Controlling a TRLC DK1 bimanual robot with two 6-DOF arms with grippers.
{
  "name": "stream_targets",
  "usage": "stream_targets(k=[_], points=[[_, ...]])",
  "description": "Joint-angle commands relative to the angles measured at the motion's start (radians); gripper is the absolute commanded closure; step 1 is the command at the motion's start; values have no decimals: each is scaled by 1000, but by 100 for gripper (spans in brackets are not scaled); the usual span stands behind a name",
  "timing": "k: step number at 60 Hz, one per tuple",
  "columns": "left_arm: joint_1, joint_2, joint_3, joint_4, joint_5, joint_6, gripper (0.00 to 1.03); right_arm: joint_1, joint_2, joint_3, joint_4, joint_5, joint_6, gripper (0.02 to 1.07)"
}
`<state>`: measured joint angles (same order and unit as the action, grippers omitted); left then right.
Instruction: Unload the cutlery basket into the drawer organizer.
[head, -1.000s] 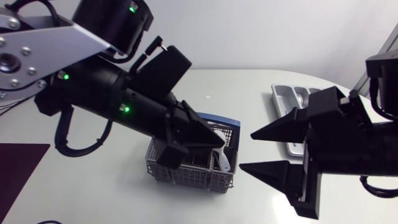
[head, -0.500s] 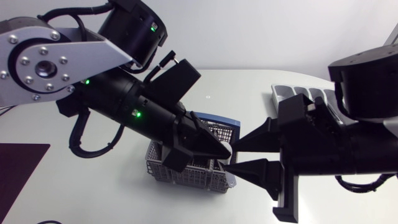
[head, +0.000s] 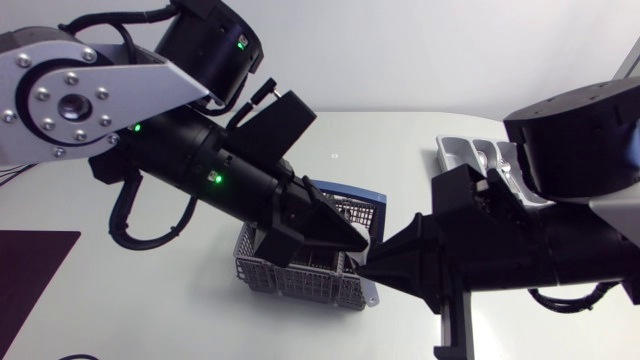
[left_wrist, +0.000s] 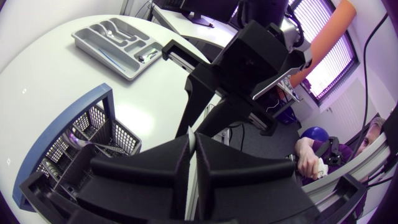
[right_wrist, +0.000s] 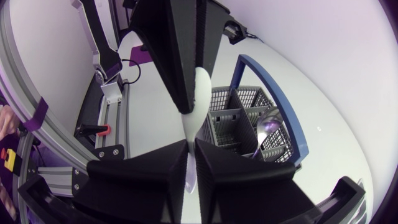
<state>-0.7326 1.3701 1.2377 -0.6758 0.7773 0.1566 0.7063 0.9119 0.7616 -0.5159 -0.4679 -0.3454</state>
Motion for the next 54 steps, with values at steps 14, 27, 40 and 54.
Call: stream_targets(k=[14,27,40,54], points=[[38,-22,14,22,19,-28,37,13,-10,-61,-9,9,3,101],[101,-62,9,67,17,-54,27,-10,-74,-87,-61,51,-14,101],[188,-82,-12,81,-119,-57,27,-330,-157,-82,-167,54,-185,101],[127,-94,-135,140,-354,-42,27,-803,-100,-113,-150,-26,-488,101]])
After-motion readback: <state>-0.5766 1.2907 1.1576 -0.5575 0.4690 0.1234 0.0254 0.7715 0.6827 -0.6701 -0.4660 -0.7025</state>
